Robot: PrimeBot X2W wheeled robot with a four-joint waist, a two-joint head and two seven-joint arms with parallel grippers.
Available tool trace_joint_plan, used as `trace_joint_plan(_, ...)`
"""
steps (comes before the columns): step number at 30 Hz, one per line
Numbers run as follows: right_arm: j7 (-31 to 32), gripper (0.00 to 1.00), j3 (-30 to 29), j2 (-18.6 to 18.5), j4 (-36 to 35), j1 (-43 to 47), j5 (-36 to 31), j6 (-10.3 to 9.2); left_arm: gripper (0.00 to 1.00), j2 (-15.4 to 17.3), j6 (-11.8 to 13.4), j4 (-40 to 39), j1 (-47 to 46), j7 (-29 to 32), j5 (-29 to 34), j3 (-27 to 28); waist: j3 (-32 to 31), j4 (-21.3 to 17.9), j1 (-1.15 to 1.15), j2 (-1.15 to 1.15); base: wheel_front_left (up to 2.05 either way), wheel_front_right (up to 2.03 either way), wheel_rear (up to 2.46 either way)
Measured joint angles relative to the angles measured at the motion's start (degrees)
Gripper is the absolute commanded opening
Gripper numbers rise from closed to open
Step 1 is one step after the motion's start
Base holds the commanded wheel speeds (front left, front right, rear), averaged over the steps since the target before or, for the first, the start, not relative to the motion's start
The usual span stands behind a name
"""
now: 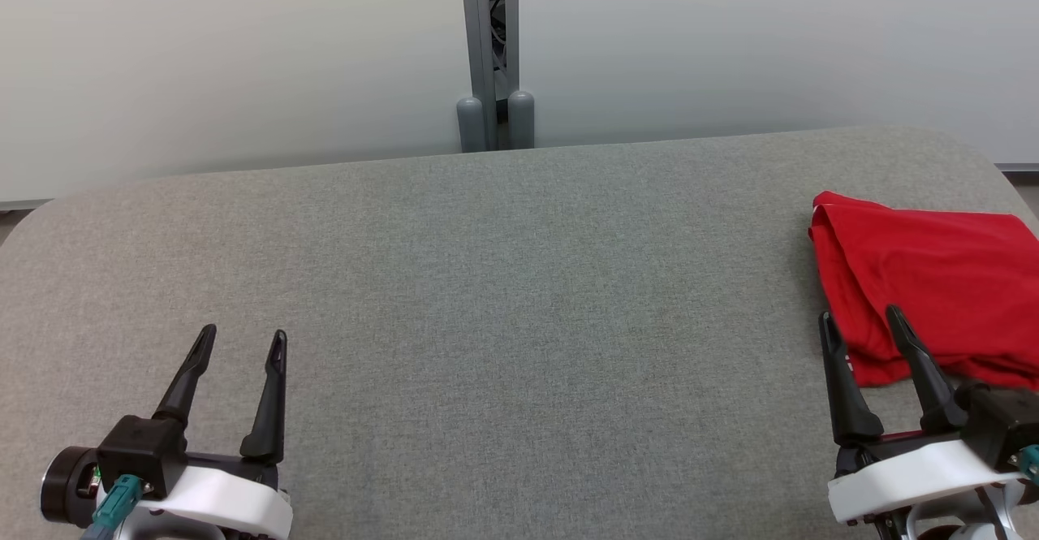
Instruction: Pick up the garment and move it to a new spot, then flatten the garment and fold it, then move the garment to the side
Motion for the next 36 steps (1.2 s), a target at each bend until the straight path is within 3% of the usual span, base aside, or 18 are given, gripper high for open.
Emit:
trace_joint_plan(3,0.00,1.00,0.01,0.00,-0.01,-0.01,0.16,-0.01,1.00,0.10,0.18,0.11,0.00,0.08,-0.05,-0.15,0.03,-0.01,0.00,0.00,0.00,0.00,0.00)
trace_joint_plan(4,0.03,0.00,0.07,0.04,0.20,0.03,0.16,-0.01,0.00,0.00,0.18,0.37,0.05,0.19,-0.05,-0.25,0.04,0.00,0.00,0.00,0.00,0.00,0.00)
trace_joint_plan(8,0.32,0.00,0.34,0.75,2.34,1.05,0.46,-0.01,0.00,-1.19,0.18,2.31,1.54,0.40,-0.26,-0.85,0.05,0.00,0.00,0.00,0.00,0.00,0.00)
trace_joint_plan(36,15.69,0.00,-11.01,-2.26,11.79,-4.86,26.98,-0.01,0.00,-3.71,-1.64,4.11,0.01,-0.64,-27.78,-3.88,0.20,0.09,0.00,0.00,0.00,0.00,0.00)
